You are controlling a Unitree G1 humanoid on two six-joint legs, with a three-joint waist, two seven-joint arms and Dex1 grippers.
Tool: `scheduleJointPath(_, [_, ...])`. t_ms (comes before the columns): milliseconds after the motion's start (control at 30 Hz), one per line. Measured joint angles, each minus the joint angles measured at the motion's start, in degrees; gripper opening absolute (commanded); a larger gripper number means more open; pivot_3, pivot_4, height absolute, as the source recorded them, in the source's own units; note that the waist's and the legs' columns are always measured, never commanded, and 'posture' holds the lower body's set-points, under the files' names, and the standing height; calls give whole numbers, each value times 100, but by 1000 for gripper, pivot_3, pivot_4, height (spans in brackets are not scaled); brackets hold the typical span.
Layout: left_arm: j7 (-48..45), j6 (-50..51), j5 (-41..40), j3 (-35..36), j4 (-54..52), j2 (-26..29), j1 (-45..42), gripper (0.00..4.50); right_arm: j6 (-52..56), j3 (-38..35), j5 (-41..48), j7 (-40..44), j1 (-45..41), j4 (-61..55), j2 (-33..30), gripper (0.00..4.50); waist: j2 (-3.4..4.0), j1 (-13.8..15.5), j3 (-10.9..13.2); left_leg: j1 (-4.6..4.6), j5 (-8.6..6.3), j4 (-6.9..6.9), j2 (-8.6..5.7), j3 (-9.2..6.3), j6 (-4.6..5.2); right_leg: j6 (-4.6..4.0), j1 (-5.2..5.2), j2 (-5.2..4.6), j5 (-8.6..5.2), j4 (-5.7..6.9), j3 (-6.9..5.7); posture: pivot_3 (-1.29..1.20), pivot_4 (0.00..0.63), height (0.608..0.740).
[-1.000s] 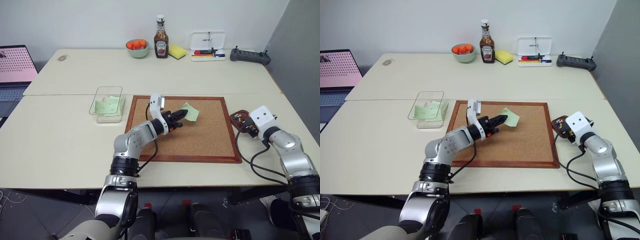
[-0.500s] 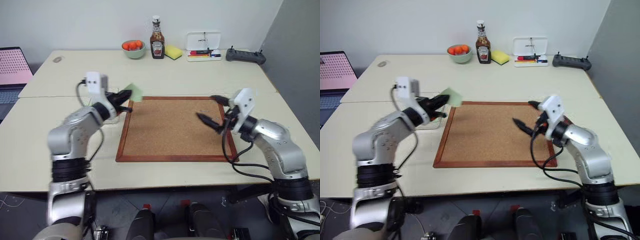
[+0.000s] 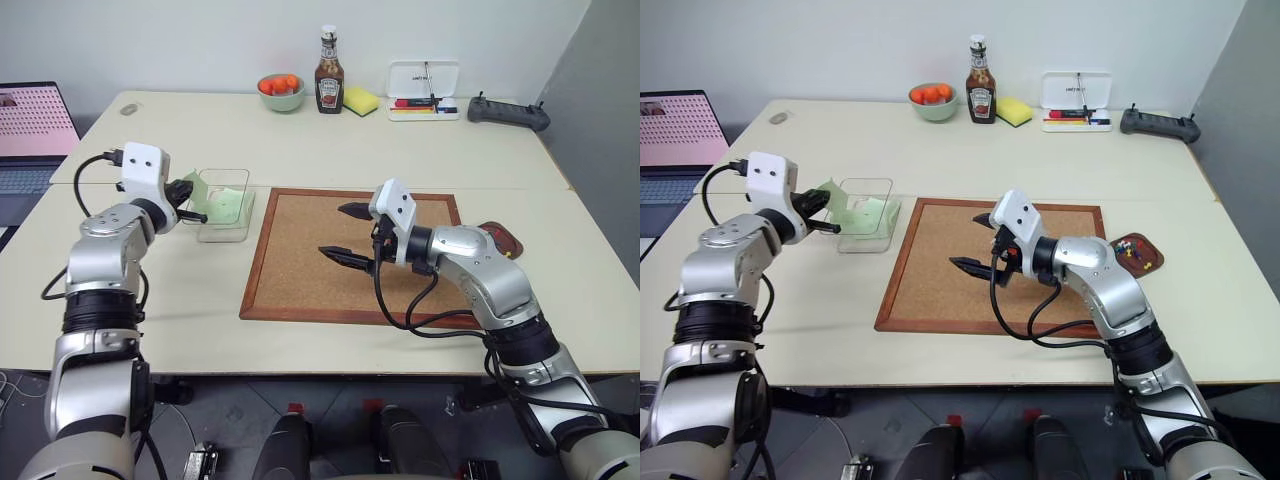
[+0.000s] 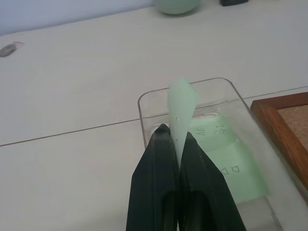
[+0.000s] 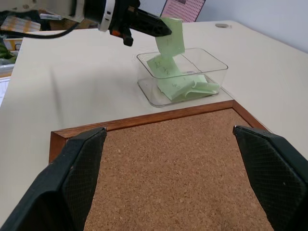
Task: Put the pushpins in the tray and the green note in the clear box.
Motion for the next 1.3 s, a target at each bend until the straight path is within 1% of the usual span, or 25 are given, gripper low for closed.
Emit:
scheduleJointPath(100, [-57,-208,85,-55,298,-121,-177,661,0,-1,-55,7,0,-4,11,4500,0,-24,0,0,0,0,1,0,0,0,0,1,0,3,0,0,150,740])
scheduleJointPath(167, [-71,-307,120,-55,398,-141,-271,1133,0,-1,-72,11,0,-23,13,4500,0,-34,0,2,0,1,1,1,0,1,0,2,0,5,1,0,150,740])
scheduleJointPath(367, [-70,-501,311,-63,470,-140,-329,2196,5,-9,-101,13,1,-36,13,4500,0,-55,0,7,0,2,3,2,1,0,0,4,0,15,2,0,150,740])
scheduleJointPath(633, [44,-504,449,-63,493,-141,-328,3809,9,-28,-101,17,1,-32,22,4500,0,-44,0,6,0,4,3,2,1,0,0,4,1,15,2,0,150,740])
scheduleJointPath(700, [24,-518,435,-58,371,-147,-279,3809,9,-33,-100,17,2,-32,22,4500,0,-44,0,6,0,4,3,2,1,0,0,4,1,15,3,0,150,740])
scheduleJointPath(833, [-259,-524,185,-32,-594,-207,28,3809,-3,-182,-60,10,130,-110,-2,4500,0,-40,0,4,0,4,2,2,1,-3,0,2,2,13,4,0,150,740])
scheduleJointPath(867, [-440,-429,35,15,-1386,-179,379,3809,-104,-375,-13,-75,346,-290,0,4500,0,-40,0,3,0,2,3,2,1,-2,0,2,2,7,5,0,150,740])
scheduleJointPath(933, [-560,-411,-51,15,-1868,-172,651,3809,-172,-550,25,-145,517,-383,-24,4500,0,-39,0,6,0,1,0,4,0,-16,3,-4,9,8,9,0,150,740])
scheduleJointPath(967, [-652,-358,-135,14,-2444,-161,1009,3809,-245,-724,58,-188,705,-468,-86,4500,0,-38,0,5,0,1,1,7,0,-24,2,-4,14,6,11,0,150,740])
scheduleJointPath(1067, [-802,-127,-277,-25,-3221,-147,1626,3809,-428,-991,89,-235,1061,-532,-253,4500,0,-37,-1,8,0,3,4,10,1,-7,3,0,6,4,11,0,150,740])
scheduleJointPath(1100, [-909,-69,-378,-60,-3667,-148,2010,3809,-518,-1121,103,-242,1296,-614,-330,4500,0,-37,-1,15,0,2,3,9,1,-7,10,-2,4,7,13,0,150,740])
scheduleJointPath(1167, [-1031,88,-565,-101,-4143,-247,2563,3809,-556,-1273,106,-268,1640,-605,-452,4500,1,-35,-1,15,0,4,7,10,2,-7,8,2,4,10,11,0,150,740])
scheduleJointPath(1300, [-1064,337,-633,-209,-4570,-345,3022,3809,-646,-1372,105,-344,1919,-606,-477,4500,1,-47,-1,27,1,4,11,11,3,-11,13,9,7,16,12,0,150,740])
